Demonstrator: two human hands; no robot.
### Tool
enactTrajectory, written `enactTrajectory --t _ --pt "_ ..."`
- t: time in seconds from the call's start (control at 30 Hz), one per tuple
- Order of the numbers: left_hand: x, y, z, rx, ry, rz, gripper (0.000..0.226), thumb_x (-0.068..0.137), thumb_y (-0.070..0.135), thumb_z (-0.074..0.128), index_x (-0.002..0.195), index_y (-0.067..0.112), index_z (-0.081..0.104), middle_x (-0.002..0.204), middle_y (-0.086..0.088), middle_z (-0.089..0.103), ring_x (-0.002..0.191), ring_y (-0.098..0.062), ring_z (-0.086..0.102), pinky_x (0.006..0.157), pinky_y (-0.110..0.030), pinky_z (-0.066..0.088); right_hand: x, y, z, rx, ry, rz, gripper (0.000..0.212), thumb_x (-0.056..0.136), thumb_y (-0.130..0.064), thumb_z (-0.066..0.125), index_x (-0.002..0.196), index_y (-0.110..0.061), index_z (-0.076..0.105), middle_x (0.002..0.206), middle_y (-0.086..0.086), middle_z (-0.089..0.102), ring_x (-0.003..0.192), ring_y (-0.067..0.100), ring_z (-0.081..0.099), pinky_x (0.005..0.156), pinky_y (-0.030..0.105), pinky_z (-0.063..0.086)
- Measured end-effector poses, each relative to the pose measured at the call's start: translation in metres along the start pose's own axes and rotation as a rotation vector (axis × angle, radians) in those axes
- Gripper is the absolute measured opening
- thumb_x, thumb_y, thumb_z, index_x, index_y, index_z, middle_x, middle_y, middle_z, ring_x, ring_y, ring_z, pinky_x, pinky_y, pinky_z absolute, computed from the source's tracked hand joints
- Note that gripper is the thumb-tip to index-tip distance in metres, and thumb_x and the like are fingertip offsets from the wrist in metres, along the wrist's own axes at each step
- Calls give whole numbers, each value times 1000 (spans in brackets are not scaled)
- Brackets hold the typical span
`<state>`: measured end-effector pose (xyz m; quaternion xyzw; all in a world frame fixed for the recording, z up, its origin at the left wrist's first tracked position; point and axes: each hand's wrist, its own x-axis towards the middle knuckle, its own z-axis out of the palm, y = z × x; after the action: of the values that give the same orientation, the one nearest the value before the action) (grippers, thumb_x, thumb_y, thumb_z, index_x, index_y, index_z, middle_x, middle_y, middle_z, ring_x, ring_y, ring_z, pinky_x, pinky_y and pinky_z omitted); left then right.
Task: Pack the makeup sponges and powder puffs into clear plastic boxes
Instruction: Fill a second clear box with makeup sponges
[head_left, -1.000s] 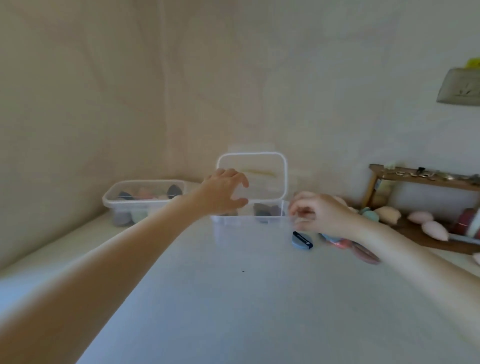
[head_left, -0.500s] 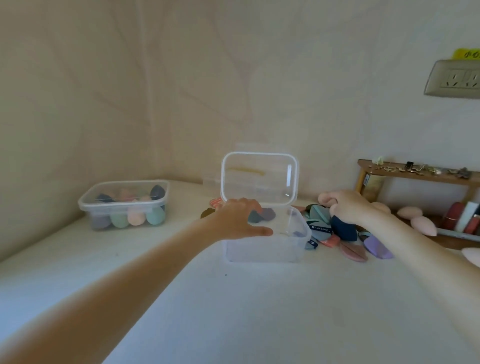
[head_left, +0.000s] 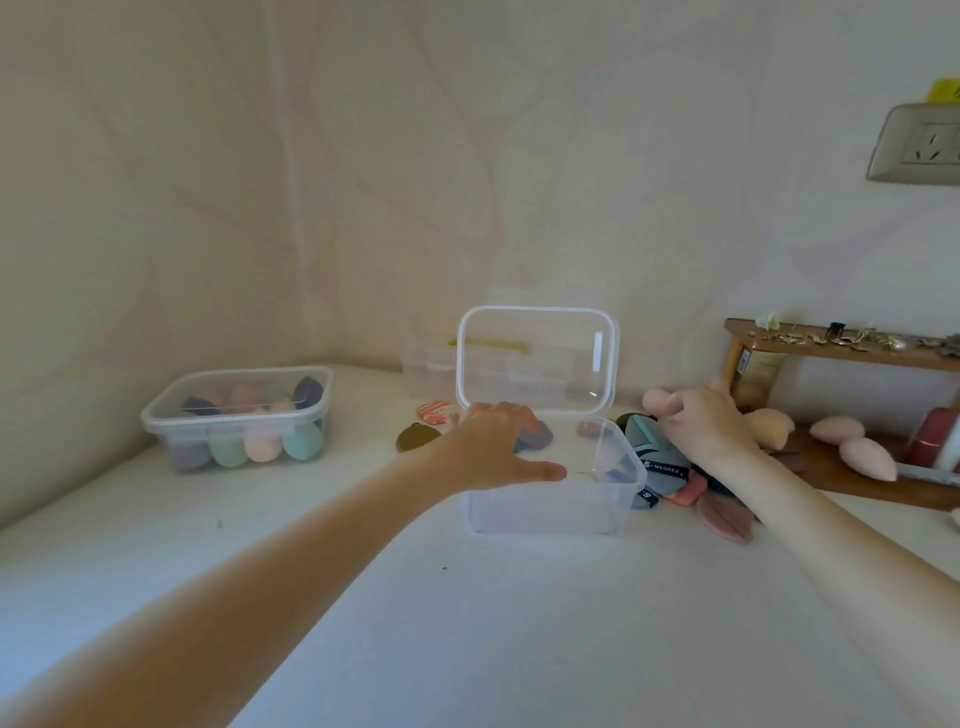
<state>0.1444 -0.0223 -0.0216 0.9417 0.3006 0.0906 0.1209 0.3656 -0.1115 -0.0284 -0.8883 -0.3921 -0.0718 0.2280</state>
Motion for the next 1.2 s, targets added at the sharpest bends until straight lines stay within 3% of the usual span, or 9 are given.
enactTrajectory --t 0.07,0.13,0.23,0.3,0.47,0.6,0.83,1.03,1.2 --pt "0 0 0 2 16 -1 62 82 56 59 132 23 43 141 3 44 132 -23 37 104 -34 28 -3 -11 -17 202 171 -19 18 85 -12 60 99 0 61 125 15 37 113 32 48 90 30 38" --pt "1 -1 -1 -68 52 -5 57 83 48 62 131 22 43 136 3 48 128 -21 42 96 -27 31 -8 -27 -38 450 136 -47 21 83 -8 66 100 -5 54 122 13 41 106 30 52 88 34 46" --pt "4 -9 -5 -311 153 -59 43 89 25 61 129 18 47 134 2 51 124 -18 48 94 -20 35 -25 -58 -63 904 -380 -111 19 87 -3 62 102 -7 52 107 15 57 74 23 63 58 24 54" --pt "6 -18 -7 -447 244 -102 33 89 9 56 121 13 53 127 -2 55 121 -21 51 103 -29 40 -35 -72 -61 860 -567 -162 23 87 -5 63 108 -4 53 97 16 64 62 20 61 52 24 48" --pt "0 -34 -16 -466 290 -129 33 84 -7 45 97 19 60 103 -1 60 99 -17 56 94 -28 44 -43 -96 -28 570 -600 -213 32 80 -9 71 109 -9 58 91 7 63 63 15 57 54 20 45" --pt "-10 -32 -22 -229 100 -31 30 87 8 56 116 13 60 114 -3 62 107 -17 59 90 -18 43 -48 -113 -8 420 -603 -299 39 76 -5 68 113 -16 63 87 0 58 69 16 56 68 25 48" --pt "-6 -30 -20 -39 89 -12 53 82 27 66 131 18 46 127 -3 50 112 -18 54 90 -23 40 -56 -128 18 186 -410 -439 37 74 -18 73 105 -14 53 97 -2 56 85 18 54 66 20 39" --pt "4 -25 -18 217 39 -28 44 84 31 60 124 15 52 122 -3 55 118 -23 46 96 -30 42 -55 -125 27 280 -465 -356 39 75 -29 72 94 -19 40 94 -7 58 86 16 51 67 18 38" --pt "19 -15 -22 341 -79 -42 35 83 27 63 114 11 56 115 -6 60 106 -25 57 80 -30 46 -35 -107 -6 537 -295 -278 14 87 -4 53 90 -17 57 97 7 69 77 18 61 65 26 50"
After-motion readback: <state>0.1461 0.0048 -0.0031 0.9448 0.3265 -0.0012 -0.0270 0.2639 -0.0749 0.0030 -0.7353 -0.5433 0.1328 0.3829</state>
